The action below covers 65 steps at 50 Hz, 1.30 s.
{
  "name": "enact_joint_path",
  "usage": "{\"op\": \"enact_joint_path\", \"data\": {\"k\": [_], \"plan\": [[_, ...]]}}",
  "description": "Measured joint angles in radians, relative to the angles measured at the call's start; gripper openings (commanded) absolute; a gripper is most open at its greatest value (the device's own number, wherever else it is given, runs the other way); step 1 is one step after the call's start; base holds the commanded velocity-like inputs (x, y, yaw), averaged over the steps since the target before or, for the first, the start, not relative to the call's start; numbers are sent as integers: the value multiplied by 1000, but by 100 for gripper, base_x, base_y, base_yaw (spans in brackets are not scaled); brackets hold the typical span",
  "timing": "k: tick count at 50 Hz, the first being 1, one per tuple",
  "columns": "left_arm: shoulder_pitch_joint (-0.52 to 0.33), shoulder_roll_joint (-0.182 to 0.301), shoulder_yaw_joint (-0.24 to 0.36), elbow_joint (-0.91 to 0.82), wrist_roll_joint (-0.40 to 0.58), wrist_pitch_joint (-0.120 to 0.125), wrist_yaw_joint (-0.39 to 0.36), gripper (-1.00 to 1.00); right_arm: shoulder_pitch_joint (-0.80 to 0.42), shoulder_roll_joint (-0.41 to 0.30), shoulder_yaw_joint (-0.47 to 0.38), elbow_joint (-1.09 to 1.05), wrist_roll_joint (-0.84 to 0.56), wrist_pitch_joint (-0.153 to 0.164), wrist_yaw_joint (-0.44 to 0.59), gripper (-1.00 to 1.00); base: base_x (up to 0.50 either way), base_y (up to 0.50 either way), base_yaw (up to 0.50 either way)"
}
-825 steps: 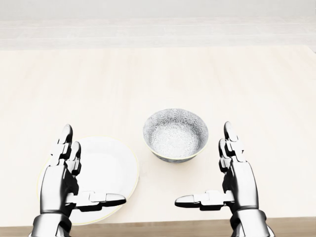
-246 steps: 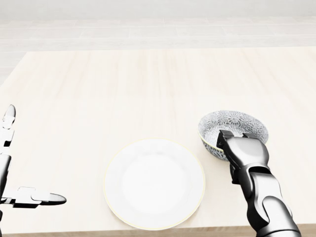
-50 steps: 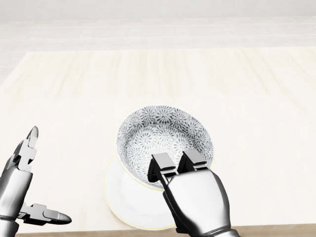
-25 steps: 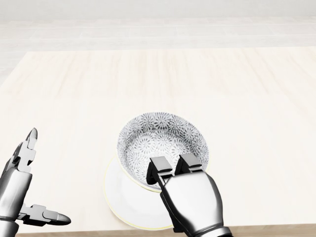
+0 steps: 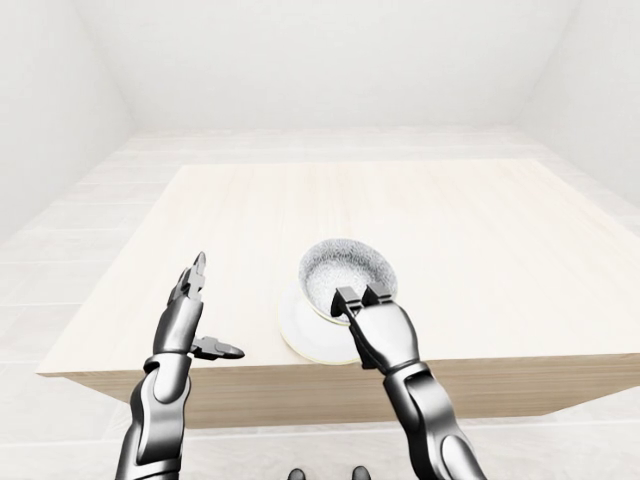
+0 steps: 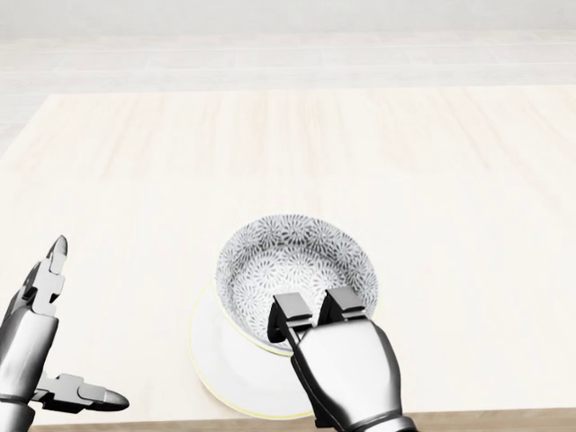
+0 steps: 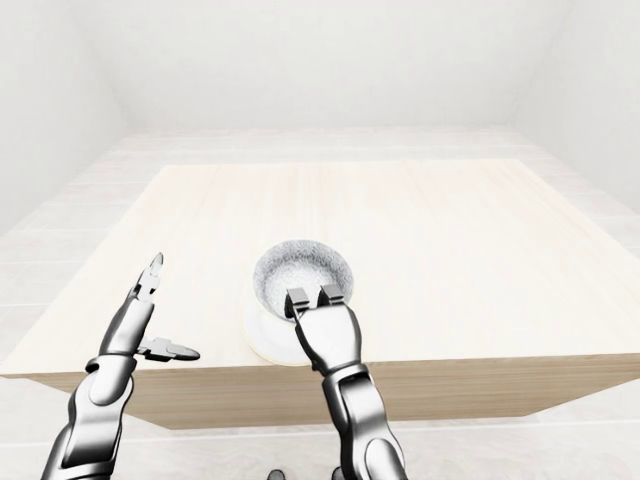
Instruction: Put the bowl on the plate.
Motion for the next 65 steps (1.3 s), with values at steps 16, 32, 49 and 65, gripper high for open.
{"op": "enact_joint_path", "data": {"k": [16, 32, 49, 65], "plan": [[6, -1, 2, -4, 1, 0, 0, 100, 1, -1, 2, 27, -3, 0, -15, -100, 0, 0, 0], [12, -2, 7, -8, -2, 0, -2, 100, 7, -4, 8, 41, -9, 0, -24, -100, 0, 0, 0], [20, -6, 11, -24, 1, 0, -7, 100, 5, -7, 8, 76, -8, 0, -43, -100, 0, 0, 0], [23, -6, 15, -24, 1, 0, -7, 100, -6, -3, 3, 118, -4, 0, -60, -100, 0, 0, 0]]}}
